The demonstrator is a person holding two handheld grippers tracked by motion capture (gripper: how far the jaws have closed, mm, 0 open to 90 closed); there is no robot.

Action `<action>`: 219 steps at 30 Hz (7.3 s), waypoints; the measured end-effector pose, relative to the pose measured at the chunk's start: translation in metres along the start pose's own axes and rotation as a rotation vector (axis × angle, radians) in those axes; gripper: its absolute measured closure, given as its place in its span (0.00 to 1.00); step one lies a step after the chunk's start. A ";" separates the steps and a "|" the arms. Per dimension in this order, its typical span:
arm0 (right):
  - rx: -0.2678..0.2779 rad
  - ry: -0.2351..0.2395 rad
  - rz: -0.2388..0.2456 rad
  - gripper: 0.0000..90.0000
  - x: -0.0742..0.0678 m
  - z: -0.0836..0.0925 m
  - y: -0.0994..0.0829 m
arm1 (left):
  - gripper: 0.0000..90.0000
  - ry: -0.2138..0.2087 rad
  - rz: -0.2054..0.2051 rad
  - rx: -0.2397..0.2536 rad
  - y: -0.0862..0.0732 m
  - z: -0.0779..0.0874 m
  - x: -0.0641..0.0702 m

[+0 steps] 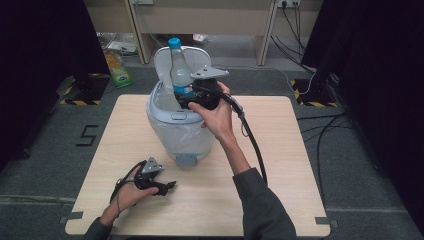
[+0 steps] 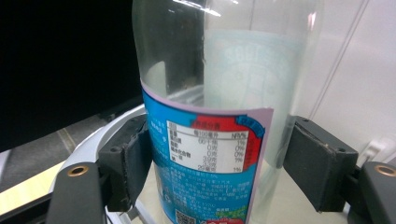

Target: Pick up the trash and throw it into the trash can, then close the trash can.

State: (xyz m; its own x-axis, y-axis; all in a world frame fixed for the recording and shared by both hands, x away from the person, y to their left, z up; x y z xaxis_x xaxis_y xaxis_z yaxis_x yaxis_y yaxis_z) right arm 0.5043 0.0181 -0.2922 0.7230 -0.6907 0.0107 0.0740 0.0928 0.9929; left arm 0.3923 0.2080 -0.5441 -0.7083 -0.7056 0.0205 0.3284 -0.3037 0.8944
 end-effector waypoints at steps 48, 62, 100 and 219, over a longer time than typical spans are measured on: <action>0.122 -0.101 -0.052 0.66 0.062 0.067 -0.020 | 0.12 0.003 0.002 -0.003 0.000 -0.001 0.000; 0.117 -0.139 -0.056 0.68 0.081 0.074 -0.026 | 0.11 0.003 0.003 -0.004 0.001 -0.002 0.000; 0.109 -0.108 -0.111 0.99 0.122 0.002 -0.026 | 0.12 0.005 0.003 -0.003 0.001 -0.001 0.000; 0.079 0.229 0.049 0.96 -0.023 0.033 -0.036 | 0.12 0.012 0.004 -0.002 0.000 -0.002 0.000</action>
State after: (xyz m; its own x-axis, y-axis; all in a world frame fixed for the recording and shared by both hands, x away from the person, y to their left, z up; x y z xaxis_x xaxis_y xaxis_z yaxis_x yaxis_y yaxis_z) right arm 0.4623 0.0065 -0.3239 0.8619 -0.5055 0.0409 -0.0126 0.0592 0.9982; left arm 0.3932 0.2066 -0.5444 -0.6991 -0.7148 0.0187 0.3329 -0.3021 0.8933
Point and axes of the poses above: each handheld gripper's, and its own axes: z roughly backward along the jaws, y roughly out of its top, x roughly to its right, the point moved 3 cm from there along -z, roughly forward along the jaws, and after that the axes turned 15 degrees about x, right-handed, at the moved point
